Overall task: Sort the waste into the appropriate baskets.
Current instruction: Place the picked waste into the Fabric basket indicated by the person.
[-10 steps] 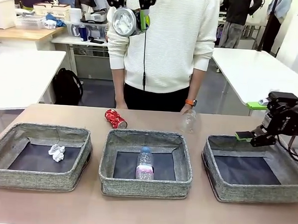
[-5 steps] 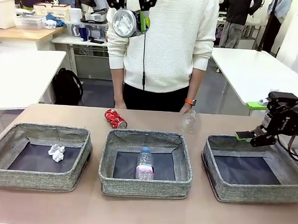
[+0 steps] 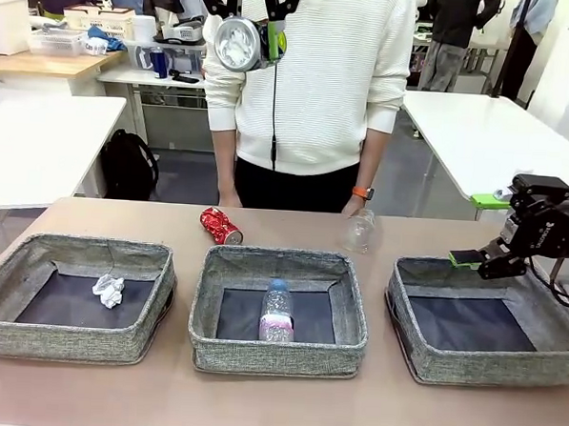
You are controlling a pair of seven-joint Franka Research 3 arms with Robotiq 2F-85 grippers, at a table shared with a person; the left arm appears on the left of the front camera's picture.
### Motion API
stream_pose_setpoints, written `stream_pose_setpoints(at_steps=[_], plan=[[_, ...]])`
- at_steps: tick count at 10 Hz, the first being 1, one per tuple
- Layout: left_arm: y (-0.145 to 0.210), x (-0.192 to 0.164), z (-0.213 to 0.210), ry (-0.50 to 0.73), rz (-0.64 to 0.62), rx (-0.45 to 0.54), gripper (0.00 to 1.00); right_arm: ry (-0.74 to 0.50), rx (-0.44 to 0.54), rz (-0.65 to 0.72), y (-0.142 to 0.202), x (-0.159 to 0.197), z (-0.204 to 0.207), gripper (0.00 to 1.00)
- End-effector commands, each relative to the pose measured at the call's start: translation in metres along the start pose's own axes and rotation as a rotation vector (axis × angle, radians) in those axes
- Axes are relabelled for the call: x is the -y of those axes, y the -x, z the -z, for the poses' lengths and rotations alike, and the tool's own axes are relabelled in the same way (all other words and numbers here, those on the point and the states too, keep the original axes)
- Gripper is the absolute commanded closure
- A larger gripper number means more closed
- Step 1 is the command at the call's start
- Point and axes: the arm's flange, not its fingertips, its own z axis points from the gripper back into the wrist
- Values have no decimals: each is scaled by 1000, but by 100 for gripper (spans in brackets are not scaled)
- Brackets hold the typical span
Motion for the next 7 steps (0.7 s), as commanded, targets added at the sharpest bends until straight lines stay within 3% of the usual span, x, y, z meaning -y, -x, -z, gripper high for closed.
stream_pose_setpoints(at_steps=[1, 7], plan=[[3, -2, 0, -10, -6, 0, 64, -18, 7, -29, -2, -1, 1, 0], [3, -2, 0, -10, -6, 0, 64, -18, 7, -29, -2, -1, 1, 0]])
